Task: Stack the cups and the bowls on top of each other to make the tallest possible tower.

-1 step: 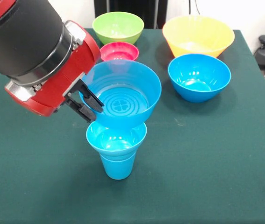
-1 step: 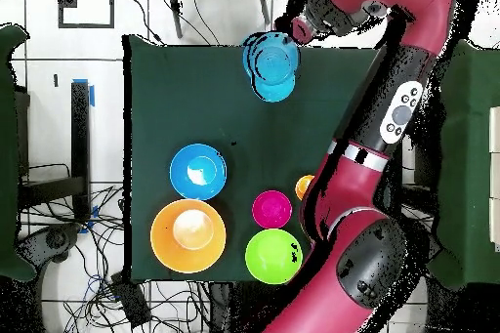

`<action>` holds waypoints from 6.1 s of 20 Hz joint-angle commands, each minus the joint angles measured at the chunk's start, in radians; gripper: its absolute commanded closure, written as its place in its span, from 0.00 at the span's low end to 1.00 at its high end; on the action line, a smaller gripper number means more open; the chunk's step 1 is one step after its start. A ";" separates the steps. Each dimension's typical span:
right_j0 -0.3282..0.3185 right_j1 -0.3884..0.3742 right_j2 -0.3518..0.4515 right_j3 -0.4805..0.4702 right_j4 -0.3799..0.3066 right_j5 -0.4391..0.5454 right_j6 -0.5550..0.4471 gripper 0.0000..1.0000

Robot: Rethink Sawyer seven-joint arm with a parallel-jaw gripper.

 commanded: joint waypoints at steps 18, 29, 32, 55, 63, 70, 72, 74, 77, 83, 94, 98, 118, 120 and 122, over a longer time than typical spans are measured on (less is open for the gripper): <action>0.032 0.070 0.064 -0.111 -0.136 0.015 -0.026 1.00; 0.028 0.077 0.089 -0.116 -0.167 -0.026 -0.063 1.00; 0.029 0.076 0.098 -0.120 -0.187 -0.039 -0.079 1.00; 0.004 0.084 0.167 -0.130 -0.292 -0.053 -0.178 1.00; -0.003 0.083 0.183 -0.130 -0.321 -0.057 -0.199 1.00; -0.006 0.087 0.209 -0.142 -0.350 -0.050 -0.222 1.00; -0.007 0.089 0.220 -0.147 -0.358 -0.048 -0.231 1.00; -0.009 0.092 0.234 -0.151 -0.371 -0.042 -0.240 1.00; -0.012 0.093 0.254 -0.156 -0.392 -0.038 -0.257 1.00; -0.017 0.099 0.286 -0.161 -0.423 -0.050 -0.270 1.00; -0.022 0.102 0.303 -0.159 -0.446 -0.063 -0.298 1.00; -0.026 0.105 0.306 -0.157 -0.444 -0.055 -0.307 1.00; -0.049 0.113 0.307 -0.150 -0.445 -0.127 -0.409 1.00; -0.051 0.110 0.304 -0.149 -0.453 -0.125 -0.415 1.00; -0.052 0.108 0.300 -0.147 -0.453 -0.129 -0.418 1.00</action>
